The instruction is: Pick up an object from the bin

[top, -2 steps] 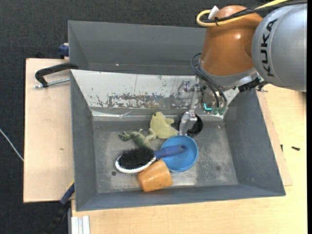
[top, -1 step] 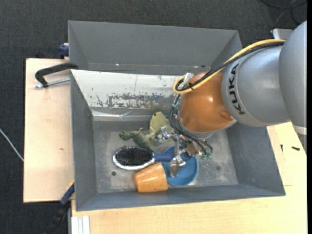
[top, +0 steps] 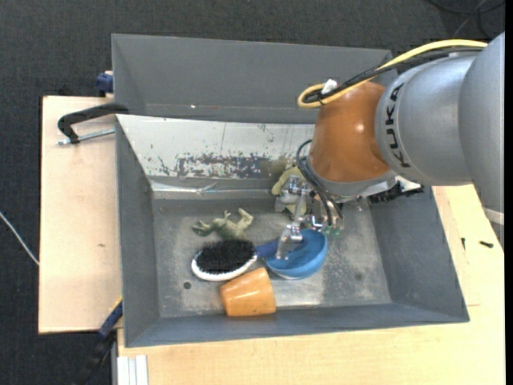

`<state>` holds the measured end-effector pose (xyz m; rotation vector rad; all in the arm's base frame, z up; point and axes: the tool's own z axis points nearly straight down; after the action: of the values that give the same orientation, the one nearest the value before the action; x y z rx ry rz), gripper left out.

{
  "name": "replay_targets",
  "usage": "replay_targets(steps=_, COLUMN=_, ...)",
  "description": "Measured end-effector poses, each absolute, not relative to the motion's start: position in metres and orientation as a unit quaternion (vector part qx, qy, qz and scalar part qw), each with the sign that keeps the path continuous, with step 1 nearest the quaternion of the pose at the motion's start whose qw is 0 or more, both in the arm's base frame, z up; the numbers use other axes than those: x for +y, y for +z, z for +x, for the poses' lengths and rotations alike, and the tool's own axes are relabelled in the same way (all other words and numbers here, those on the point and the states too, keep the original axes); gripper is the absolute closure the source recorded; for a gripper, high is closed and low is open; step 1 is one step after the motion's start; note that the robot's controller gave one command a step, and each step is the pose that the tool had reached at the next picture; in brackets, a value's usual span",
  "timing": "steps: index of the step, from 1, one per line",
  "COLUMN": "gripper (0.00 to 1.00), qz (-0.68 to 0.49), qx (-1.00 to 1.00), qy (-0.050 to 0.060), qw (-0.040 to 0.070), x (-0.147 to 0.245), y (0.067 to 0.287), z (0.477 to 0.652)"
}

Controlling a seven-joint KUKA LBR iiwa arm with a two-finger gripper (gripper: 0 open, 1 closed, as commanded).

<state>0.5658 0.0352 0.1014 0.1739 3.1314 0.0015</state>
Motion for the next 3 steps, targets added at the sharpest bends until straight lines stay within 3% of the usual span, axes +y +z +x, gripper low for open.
replay_targets(steps=1, gripper=0.00, qz=-0.006, qx=1.000, qy=0.000, qw=0.000, x=0.034, y=0.101, z=0.531)
replay_targets(steps=2, gripper=0.00, qz=-0.053, qx=0.999, qy=0.001, qw=0.002, x=0.041, y=0.073, z=0.531)
replay_targets(steps=3, gripper=0.00, qz=-0.053, qx=0.999, qy=0.001, qw=0.001, x=0.042, y=0.074, z=0.532)
